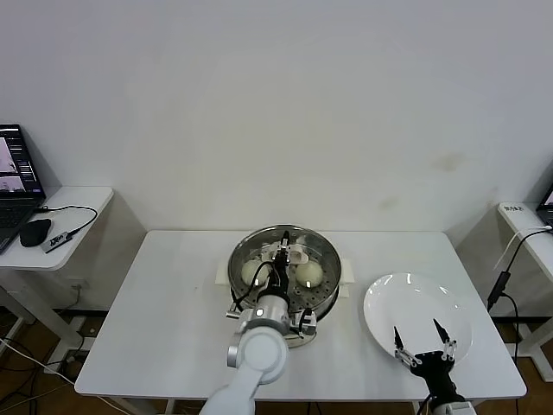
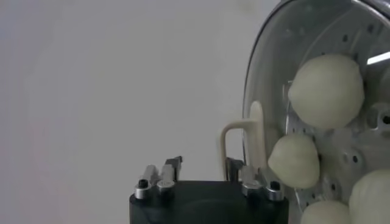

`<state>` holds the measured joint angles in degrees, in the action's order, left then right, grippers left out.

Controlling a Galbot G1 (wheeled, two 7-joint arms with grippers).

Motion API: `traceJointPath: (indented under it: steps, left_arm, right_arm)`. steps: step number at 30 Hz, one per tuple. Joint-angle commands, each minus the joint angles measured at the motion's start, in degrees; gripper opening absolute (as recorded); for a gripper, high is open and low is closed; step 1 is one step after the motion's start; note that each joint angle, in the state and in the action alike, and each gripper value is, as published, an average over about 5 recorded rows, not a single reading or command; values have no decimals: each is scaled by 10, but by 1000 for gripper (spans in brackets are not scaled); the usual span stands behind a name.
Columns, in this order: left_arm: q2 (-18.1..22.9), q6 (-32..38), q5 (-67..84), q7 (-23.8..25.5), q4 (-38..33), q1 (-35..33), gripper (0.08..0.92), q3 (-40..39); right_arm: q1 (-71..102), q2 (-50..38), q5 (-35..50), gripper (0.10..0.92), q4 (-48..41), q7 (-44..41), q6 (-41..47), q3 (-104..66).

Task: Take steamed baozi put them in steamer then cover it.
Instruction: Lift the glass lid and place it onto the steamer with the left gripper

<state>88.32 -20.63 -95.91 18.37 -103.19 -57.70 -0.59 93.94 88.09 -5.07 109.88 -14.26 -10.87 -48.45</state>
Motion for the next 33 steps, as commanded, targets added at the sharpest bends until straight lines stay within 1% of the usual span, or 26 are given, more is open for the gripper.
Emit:
traceJointPath:
  steps: [1,5,8,33]
  left_arm:
    - [0,2,-2,0,1,-2,280,0]
    - [1,3,0,0,3,-3,167,-1]
    - [3,3,2,-1,6,-3,129,0]
    - [6,1,45,-9,14,2,127,3]
  right_arm:
    - [0,0,0,823,0,0,0,0]
    - [0,1,-2,823,0,0,-1,1]
    - [1,1,-3,823,0,0,-1,1]
    - [2,2,-8,823,-1,-1,-3,6]
